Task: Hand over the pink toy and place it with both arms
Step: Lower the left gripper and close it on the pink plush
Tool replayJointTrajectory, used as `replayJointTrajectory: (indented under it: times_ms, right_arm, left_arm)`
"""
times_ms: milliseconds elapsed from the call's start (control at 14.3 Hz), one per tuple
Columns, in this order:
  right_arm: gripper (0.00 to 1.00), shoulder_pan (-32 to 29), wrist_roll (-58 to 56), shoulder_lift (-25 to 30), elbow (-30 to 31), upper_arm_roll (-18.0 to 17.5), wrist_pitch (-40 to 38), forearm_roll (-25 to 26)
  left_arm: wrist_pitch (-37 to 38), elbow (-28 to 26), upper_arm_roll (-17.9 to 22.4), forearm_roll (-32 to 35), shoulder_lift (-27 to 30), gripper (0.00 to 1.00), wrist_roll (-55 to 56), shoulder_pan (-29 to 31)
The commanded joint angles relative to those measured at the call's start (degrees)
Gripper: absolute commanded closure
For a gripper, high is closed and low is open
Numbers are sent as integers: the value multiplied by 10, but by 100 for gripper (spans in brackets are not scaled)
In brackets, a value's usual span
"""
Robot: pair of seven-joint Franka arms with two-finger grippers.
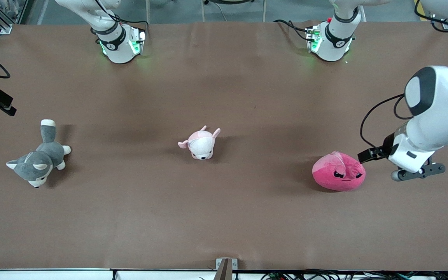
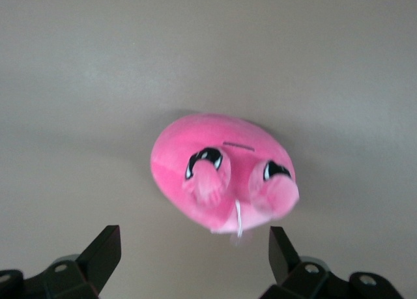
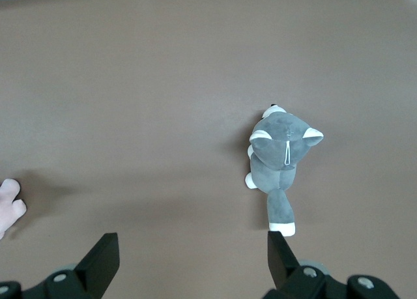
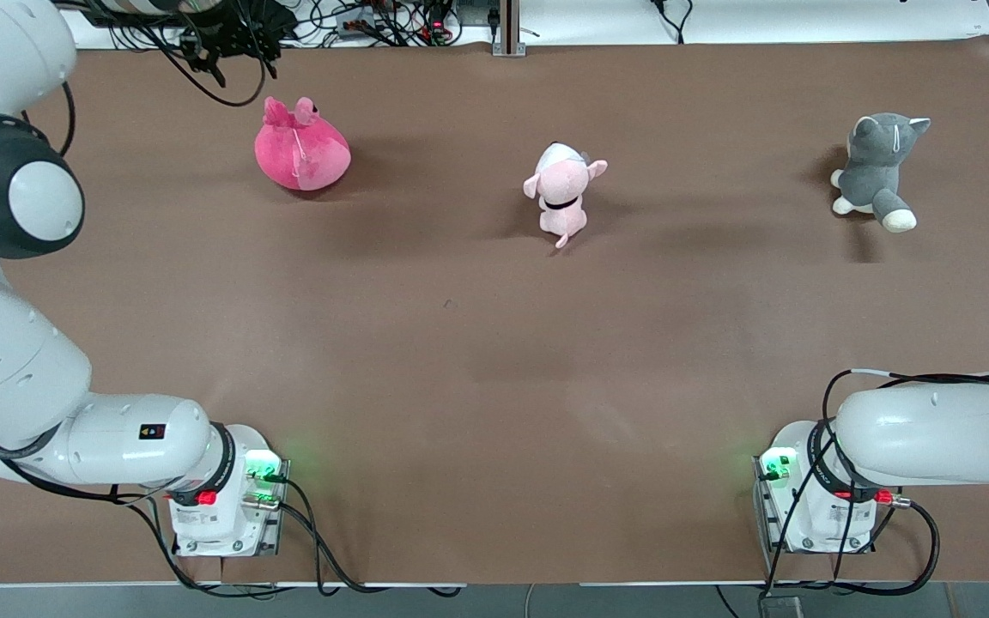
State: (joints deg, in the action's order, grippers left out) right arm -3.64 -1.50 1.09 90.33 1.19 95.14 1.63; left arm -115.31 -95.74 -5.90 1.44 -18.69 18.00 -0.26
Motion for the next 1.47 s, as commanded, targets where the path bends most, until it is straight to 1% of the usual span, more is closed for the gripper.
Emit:
replayJointTrajectory:
  times_ms: [0, 140, 280, 349, 419, 489, 629, 699, 769, 978, 1048, 1258, 1398]
  right_arm:
    - [0, 0, -2, 14, 13, -2, 0, 8]
    - [0, 1, -2, 14, 13, -2, 0, 8]
    - [0, 2, -2, 14, 13, -2, 0, 8]
    - [0, 3, -2, 14, 13, -3, 0, 8]
    - [0, 3, -2, 14, 13, -3, 0, 8]
    - [0, 3, -2, 14, 13, -3, 0, 8]
    - [0, 3, -1, 14, 13, -3, -4, 8]
    - [0, 3, -1, 13, 13, -3, -7, 8]
    - [0, 3, 0, 14, 13, -3, -9, 8]
    - [0, 7, 1, 13, 13, -3, -8, 8]
    - [0, 10, 4, 13, 13, -3, -8, 8]
    - [0, 14, 4, 13, 13, -3, -8, -7]
    - [1, 14, 5, 13, 13, -3, -9, -26]
  left_arm:
    - [-52, -18, -2, 3, -16, 7, 38, -1]
    - [-74, -18, -3, 2, -34, 14, 49, -1]
    - [-90, -18, -3, 1, -48, 23, 53, 0]
    - [-91, -18, -3, 1, -51, 29, 54, 0]
    - [-91, -19, -3, 1, -55, 37, 55, -1]
    - [-91, -19, -3, 1, -56, 47, 56, -1]
    - [-90, -20, -3, 1, -57, 74, 56, -4]
    - [-87, -20, -4, 1, -55, 84, 61, -5]
    - [-83, -18, -12, 1, -51, 100, 79, -7]
    - [-73, -8, -60, 1, -29, 100, 104, -5]
    - [-50, 7, -79, 1, -21, 100, 112, -5]
    - [42, 88, -127, 1, -20, 100, 155, -10]
    - [56, 104, -181, 1, -14, 100, 171, -5]
